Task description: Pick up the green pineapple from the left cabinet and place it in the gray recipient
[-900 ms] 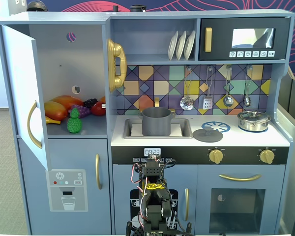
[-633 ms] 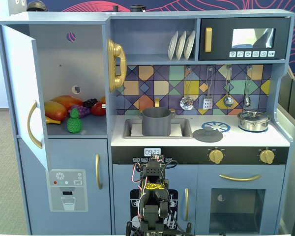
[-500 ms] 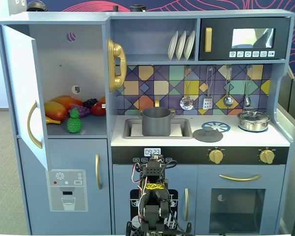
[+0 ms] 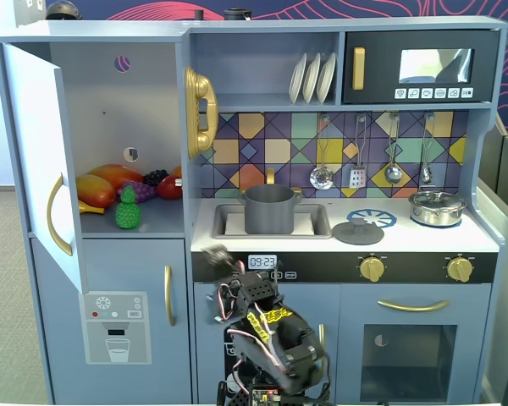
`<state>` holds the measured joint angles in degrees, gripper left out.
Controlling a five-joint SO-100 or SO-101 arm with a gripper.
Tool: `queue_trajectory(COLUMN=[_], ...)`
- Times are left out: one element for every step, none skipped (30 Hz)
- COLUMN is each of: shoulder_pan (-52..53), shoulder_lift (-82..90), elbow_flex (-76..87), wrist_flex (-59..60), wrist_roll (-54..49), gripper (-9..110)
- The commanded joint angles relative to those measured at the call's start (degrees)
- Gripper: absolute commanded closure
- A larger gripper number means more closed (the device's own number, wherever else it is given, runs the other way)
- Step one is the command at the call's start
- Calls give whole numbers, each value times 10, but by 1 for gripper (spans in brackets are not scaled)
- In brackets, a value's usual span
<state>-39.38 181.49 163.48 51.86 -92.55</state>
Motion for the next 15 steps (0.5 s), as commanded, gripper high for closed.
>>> queue_trajectory(shoulder_pan=[-124, -146, -163, -174, -179, -176, -168, -161, -156, -150, -144, -138, -131, -125, -117], shoulder_lift=[-25, -37, -52, -66, -79, -94, -109, -123, -136, -149, -160, -170, -179, -190, -202], elbow_flex=[-61, -69, -80, -95, -112, -127, -135, -138, -142, -146, -150, -154, -157, -162, -165], wrist_flex=[-171, -212, -240, -254, -269, -288, -314, -352, -388, -410, -422, -434, -446, -459, -472], wrist_roll=[-18, -23, -35, -42, -44, -45, -55, -54, -52, -51, -40, -28, -24, -18, -16], gripper=[102, 102, 102, 102, 102, 102, 102, 102, 102, 102, 100, 99, 98, 97, 96])
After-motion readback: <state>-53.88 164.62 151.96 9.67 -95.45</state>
